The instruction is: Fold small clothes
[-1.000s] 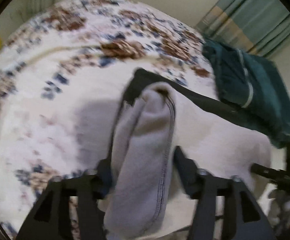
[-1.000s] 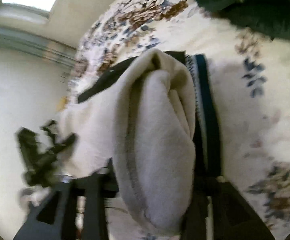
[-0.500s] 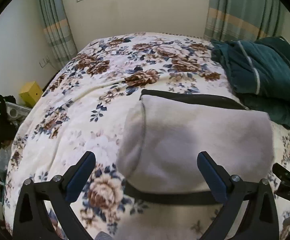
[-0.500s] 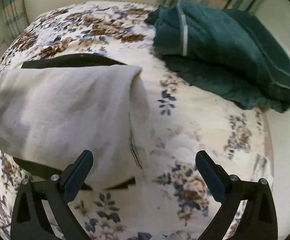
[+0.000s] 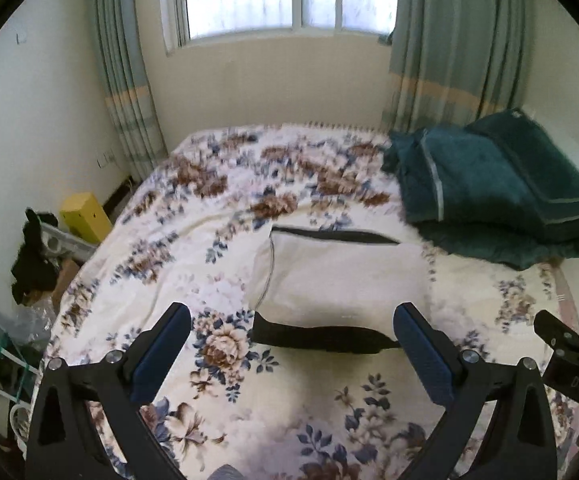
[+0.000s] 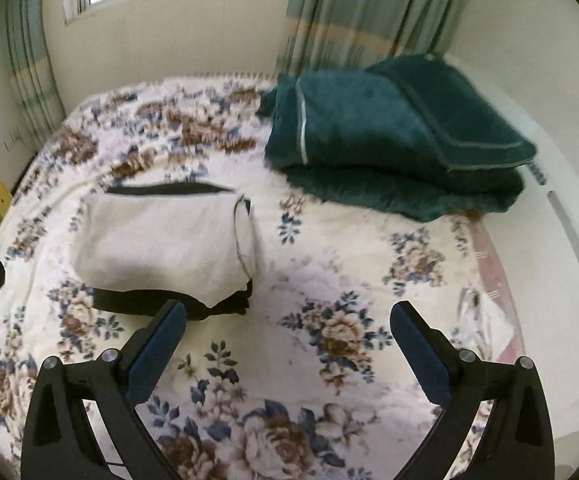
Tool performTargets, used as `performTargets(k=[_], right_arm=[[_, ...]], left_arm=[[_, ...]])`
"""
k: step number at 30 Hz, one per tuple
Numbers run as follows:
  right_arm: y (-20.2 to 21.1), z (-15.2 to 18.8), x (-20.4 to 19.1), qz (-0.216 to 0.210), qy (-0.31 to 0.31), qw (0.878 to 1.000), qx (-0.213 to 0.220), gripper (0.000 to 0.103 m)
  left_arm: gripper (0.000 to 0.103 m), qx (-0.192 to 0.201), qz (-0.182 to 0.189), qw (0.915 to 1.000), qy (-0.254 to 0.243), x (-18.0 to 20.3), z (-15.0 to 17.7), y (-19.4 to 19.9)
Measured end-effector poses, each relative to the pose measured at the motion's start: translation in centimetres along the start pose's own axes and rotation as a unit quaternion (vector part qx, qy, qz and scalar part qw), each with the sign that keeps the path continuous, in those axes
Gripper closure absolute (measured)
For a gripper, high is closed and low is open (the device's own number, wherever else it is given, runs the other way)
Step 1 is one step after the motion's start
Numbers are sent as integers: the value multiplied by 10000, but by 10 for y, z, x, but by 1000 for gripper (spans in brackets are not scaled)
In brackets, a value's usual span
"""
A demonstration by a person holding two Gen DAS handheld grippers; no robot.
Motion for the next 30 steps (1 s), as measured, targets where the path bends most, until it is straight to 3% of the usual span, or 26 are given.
performTargets(k=[6,10,15,23,30], right_arm=[[140,20,27,-46,-111,9980,623,0],[211,39,40,-155,-100,9959,885,0],[286,64,54,-221,-63,9928,1178,0],[358,93,59,-436,-13,9885,1445,0],[386,102,58,-548,89,9863,1556,0]], left_arm=[[0,415,65,9991,50,-6,-1,104],[0,687,116,9975,101,-12,4,165],[0,769,114,9967,218,-20,15,212],[0,953,119,9952,206,-23,31,265],[0,1108,44,9935,259,-28,36,289]])
Point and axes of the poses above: each gripper's, at about its wrist camera, not at the fingertips, and y roughly against the way its jaws point, x to its right, z to its underside, the point moved 1 cm from there along -y, roughly the way its jaws point, and after that the axes turned 4 degrees about -z, right-handed, at the moved point
